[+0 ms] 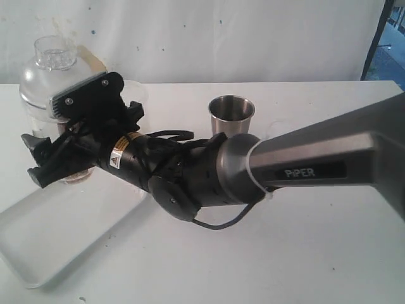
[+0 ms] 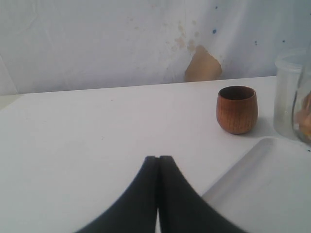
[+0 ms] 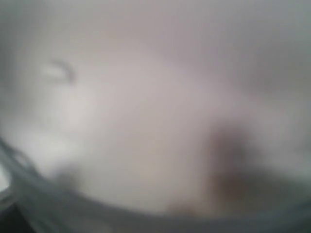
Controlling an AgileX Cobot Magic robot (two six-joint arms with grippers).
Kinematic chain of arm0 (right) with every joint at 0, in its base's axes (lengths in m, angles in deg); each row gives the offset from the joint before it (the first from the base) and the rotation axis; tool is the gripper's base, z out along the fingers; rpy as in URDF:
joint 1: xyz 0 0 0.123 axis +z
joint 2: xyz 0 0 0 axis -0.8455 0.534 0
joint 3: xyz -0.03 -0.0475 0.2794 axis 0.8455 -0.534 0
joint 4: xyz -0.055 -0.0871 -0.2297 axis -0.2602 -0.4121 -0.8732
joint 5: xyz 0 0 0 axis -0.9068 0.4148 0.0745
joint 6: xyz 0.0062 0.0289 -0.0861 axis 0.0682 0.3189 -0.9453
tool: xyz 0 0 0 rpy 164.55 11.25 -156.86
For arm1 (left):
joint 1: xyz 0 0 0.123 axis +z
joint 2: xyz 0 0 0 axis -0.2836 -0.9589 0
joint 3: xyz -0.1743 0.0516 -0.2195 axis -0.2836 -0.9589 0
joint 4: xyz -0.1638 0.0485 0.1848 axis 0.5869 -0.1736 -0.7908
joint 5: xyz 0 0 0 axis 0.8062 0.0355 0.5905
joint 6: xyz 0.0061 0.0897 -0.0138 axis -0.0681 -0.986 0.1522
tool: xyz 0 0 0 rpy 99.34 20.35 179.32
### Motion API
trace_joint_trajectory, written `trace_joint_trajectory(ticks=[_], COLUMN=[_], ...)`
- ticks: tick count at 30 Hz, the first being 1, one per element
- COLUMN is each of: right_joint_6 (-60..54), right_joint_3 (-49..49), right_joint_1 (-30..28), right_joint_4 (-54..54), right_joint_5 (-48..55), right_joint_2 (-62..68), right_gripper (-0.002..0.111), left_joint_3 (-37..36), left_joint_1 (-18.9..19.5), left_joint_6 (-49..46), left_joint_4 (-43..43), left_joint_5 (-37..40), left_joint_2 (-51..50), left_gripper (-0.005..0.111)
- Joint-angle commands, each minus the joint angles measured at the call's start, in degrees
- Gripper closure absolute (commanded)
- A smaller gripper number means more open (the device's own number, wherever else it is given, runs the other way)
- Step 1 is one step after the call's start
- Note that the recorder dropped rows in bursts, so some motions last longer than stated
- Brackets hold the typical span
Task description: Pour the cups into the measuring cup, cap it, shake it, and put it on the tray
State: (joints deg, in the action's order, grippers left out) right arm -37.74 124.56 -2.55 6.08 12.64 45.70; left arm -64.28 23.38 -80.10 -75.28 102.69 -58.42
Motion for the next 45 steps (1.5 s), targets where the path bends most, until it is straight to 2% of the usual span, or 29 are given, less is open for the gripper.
trace_joint_trajectory(ticks=[1,6,14,24,34,36,38,40,44,45], right_joint_6=[0.99,0.99,0.88,0.88,3.57,3.57,3.57,3.57,3.57,3.57], right_joint_3=[4.09,8.41,9.78,15.60,15.60,15.60,15.60,15.60,15.60,15.60], right_joint_1=[-0.84,-1.84,-2.47,-2.59,-2.59,-2.59,-2.59,-2.59,-2.59,-2.59], right_joint_4=[-0.24,-0.24,-0.66,-0.76,-0.67,-0.67,-0.67,-0.67,-0.17,-0.04], right_joint_5=[5.92,11.93,3.60,11.12,13.27,13.16,13.16,13.16,14.17,14.81], right_joint_2=[3.71,6.52,10.31,14.35,14.59,14.59,14.59,14.59,14.59,14.59], right_gripper=[0.108,0.108,0.108,0.108,0.107,0.103,0.091,0.073,0.030,0.024], left_joint_3=[-0.31,-0.31,-0.31,-0.31,-0.31,-0.31,-0.31,-0.31,-0.31,-0.31], left_joint_1=[-0.36,-0.36,-0.36,-0.36,-0.36,-0.36,-0.36,-0.36,-0.36,-0.36], left_joint_6=[-0.08,-0.08,-0.08,-0.08,-0.08,-0.08,-0.08,-0.08,-0.08,-0.08], left_joint_4=[-0.15,-0.15,-0.15,-0.15,-0.15,-0.15,-0.15,-0.15,-0.15,-0.15], left_joint_5=[-0.43,-0.43,-0.43,-0.43,-0.43,-0.43,-0.43,-0.43,-0.43,-0.43], left_joint_2=[0.27,0.27,0.27,0.27,0.27,0.27,0.27,0.27,0.27,0.27], left_gripper=[0.107,0.107,0.107,0.107,0.107,0.107,0.107,0.107,0.107,0.107])
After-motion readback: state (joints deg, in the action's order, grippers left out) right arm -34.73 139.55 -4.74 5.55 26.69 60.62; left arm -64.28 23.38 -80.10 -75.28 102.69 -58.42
